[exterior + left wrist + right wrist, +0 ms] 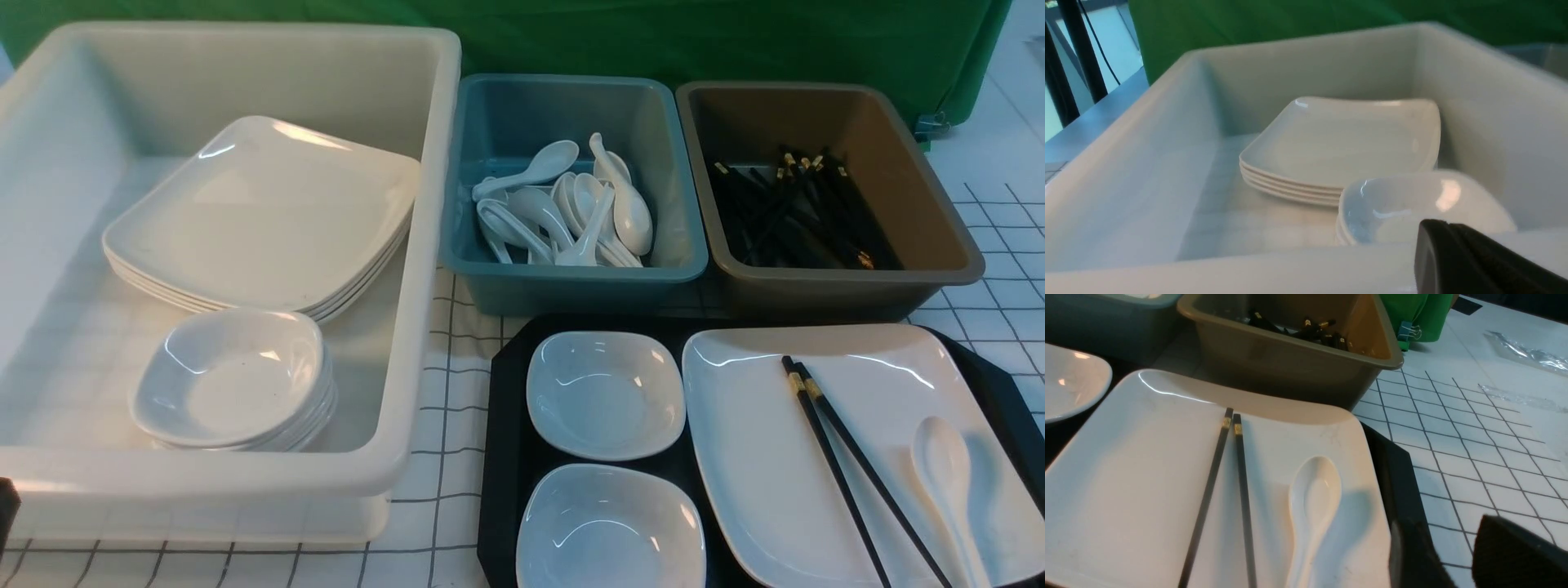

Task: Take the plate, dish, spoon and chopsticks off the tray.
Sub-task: Use the right arm to grab a pair of chopsticks from the plate

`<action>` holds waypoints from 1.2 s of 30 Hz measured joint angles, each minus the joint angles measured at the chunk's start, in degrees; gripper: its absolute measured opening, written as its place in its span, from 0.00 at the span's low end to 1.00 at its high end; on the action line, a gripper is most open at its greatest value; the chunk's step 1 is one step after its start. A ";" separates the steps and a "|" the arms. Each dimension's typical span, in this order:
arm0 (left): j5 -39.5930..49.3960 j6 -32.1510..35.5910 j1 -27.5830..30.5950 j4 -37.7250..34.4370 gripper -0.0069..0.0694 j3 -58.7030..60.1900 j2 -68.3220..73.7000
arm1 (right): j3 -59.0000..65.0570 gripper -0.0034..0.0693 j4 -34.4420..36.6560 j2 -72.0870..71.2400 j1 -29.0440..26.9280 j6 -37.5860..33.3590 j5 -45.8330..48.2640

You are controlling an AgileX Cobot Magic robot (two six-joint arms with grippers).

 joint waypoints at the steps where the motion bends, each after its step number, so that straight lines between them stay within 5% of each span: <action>1: -1.52 -1.05 0.00 -3.29 0.10 0.00 0.00 | 0.00 0.38 0.00 0.00 0.00 0.00 0.00; 7: -14.07 -9.30 0.00 -15.72 0.10 0.00 0.00 | 0.00 0.38 0.00 0.00 0.00 0.00 0.00; 16: -34.14 -26.96 0.00 -15.30 0.10 0.00 0.00 | 0.10 0.38 1.24 0.00 0.00 1.81 -2.30; 20: -39.47 -30.93 0.00 -13.27 0.10 -4.16 -0.06 | 0.10 0.38 11.42 0.00 0.00 18.30 -13.57; 22: -35.41 -31.34 0.00 -7.36 0.10 -13.25 0.92 | 0.10 0.38 14.44 0.00 0.00 29.16 -19.69; 25: -28.02 -32.26 0.00 0.96 0.10 -22.12 3.44 | 0.10 0.38 15.51 0.00 0.00 34.07 -24.32; 28: -7.51 -34.80 0.00 11.14 0.10 -36.56 11.54 | 0.10 0.38 15.98 0.00 -0.18 36.52 -29.36; 33: 20.14 -30.02 0.00 9.81 0.10 -49.13 27.22 | 0.10 0.37 16.18 0.00 -0.18 39.50 -32.97; 36: 33.93 -21.05 0.00 3.00 0.10 -52.37 36.67 | -3.46 0.27 16.32 0.13 1.05 42.19 -24.71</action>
